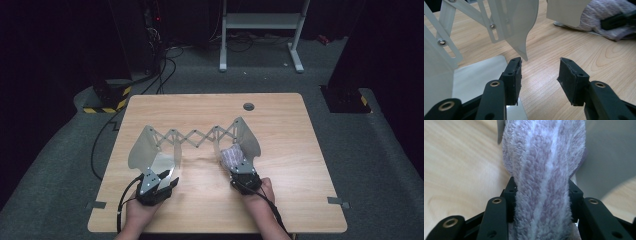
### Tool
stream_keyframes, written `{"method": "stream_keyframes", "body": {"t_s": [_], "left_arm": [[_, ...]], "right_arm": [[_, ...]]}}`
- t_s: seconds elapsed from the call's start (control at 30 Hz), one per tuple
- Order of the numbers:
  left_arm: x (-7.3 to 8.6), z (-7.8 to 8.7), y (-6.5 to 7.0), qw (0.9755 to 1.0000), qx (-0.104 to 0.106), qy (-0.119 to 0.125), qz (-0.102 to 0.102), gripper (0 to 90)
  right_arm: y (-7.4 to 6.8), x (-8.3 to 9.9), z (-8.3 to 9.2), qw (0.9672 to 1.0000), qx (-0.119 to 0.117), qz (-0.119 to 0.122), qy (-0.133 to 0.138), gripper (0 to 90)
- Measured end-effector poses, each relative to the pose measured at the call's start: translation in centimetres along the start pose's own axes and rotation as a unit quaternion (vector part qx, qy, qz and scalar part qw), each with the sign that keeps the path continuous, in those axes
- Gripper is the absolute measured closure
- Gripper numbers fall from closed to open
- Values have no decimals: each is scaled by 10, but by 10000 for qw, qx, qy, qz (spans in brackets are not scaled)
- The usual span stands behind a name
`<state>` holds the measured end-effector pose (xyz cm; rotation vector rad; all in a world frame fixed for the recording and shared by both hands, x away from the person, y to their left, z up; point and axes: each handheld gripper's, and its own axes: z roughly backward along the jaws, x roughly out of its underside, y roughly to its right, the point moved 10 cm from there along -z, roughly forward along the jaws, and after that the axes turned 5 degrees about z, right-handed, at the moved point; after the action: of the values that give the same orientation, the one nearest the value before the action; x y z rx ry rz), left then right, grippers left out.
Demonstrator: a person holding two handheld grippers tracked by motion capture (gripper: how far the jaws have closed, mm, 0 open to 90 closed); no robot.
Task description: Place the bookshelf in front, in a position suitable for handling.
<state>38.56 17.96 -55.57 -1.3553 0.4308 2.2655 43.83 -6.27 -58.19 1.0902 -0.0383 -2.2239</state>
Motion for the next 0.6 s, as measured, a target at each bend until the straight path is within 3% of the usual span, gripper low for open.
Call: {"method": "stream_keyframes", "body": {"t_s": [0.27, 0.6], "left_arm": [[0, 0, 0, 10000, 23, 3, -8, 528], [1, 0, 0, 10000, 17, -24, -18, 528]], "right_arm": [[-5, -18, -17, 9999, 86, 6, -52, 574], [6, 2, -2, 9999, 130, -50, -23, 574]]}}
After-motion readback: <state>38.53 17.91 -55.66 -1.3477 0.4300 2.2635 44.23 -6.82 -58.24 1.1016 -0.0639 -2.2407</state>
